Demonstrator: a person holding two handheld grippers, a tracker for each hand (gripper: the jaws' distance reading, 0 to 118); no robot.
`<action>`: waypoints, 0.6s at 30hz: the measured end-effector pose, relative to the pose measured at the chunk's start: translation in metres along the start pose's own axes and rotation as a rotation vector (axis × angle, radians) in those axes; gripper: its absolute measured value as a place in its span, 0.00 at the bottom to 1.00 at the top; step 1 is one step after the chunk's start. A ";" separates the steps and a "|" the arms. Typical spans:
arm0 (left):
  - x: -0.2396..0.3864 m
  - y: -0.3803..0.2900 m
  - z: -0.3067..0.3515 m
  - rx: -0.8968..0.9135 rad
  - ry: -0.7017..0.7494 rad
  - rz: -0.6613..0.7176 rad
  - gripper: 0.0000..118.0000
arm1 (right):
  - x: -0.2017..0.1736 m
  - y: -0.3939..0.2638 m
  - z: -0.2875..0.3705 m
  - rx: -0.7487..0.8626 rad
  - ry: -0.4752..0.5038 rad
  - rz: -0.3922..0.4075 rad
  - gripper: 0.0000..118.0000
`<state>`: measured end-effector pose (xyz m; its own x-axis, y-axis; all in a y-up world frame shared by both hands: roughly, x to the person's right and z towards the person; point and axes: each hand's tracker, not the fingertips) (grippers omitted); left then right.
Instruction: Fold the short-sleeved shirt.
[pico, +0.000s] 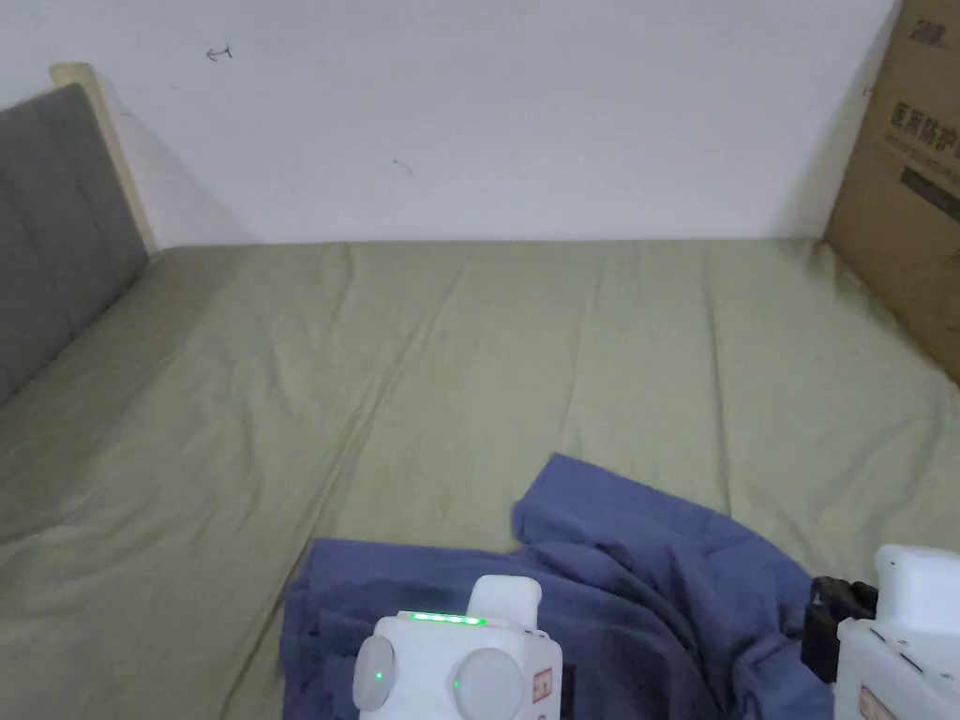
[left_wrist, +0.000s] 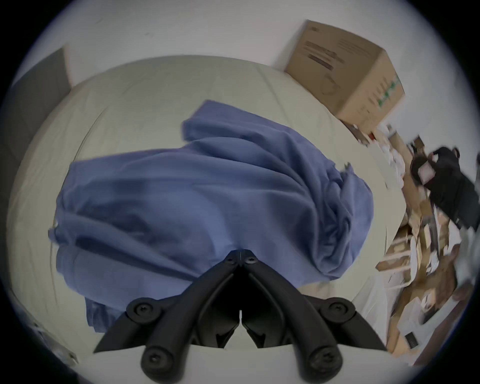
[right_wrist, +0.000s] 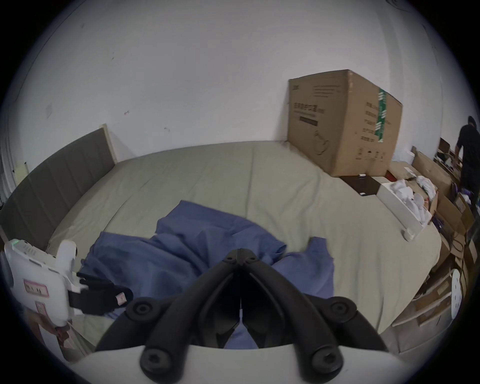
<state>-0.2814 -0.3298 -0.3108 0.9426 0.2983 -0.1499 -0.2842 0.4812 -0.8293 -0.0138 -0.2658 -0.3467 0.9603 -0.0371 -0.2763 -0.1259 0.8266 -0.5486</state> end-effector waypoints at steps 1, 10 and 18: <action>-0.012 0.006 0.006 0.022 0.020 0.024 0.00 | -0.004 0.000 -0.004 -0.017 0.017 0.001 0.00; -0.135 0.116 0.039 0.149 0.142 0.201 0.89 | -0.020 0.000 -0.032 -0.068 0.047 0.047 0.00; -0.206 0.136 -0.053 -0.078 0.268 0.315 0.91 | -0.015 -0.010 -0.051 -0.134 0.028 0.049 0.00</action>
<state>-0.5049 -0.3699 -0.4212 0.8270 0.1909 -0.5289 -0.5613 0.3343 -0.7571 -0.0398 -0.3019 -0.3777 0.9452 -0.0153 -0.3262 -0.2067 0.7451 -0.6341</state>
